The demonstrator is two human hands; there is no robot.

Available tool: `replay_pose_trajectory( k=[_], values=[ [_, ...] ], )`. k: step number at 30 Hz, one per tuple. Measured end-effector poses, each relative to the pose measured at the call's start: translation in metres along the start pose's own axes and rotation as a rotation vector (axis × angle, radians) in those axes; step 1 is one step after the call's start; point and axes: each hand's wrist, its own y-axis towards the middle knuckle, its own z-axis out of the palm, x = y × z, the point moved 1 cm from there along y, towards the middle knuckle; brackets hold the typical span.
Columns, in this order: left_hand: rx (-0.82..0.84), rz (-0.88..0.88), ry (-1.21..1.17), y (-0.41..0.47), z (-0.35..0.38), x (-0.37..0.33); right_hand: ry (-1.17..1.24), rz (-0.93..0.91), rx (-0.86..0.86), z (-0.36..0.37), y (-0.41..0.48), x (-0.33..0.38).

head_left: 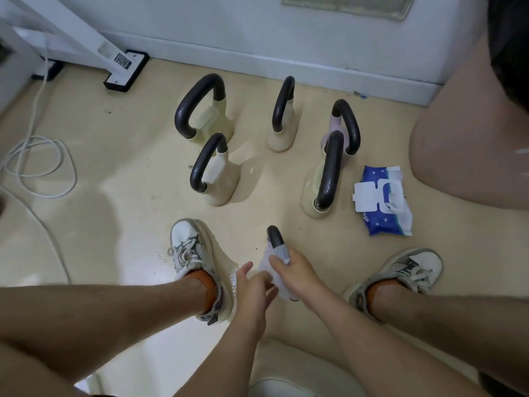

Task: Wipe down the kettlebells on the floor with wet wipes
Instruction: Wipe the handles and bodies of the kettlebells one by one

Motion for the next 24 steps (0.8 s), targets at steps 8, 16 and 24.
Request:
replay_pose_trajectory(
  k=[8,16,24],
  values=[
    [0.050,-0.057,-0.040,0.008,0.036,-0.009,0.142,0.180,0.332,-0.034,0.004,0.014],
    [-0.023,0.079,0.138,0.012,0.026,-0.014,-0.191,-0.091,0.007,-0.002,-0.002,0.007],
    [-0.264,0.267,0.283,0.004,0.016,-0.016,-0.345,-0.084,-0.265,0.014,-0.007,0.010]
  ],
)
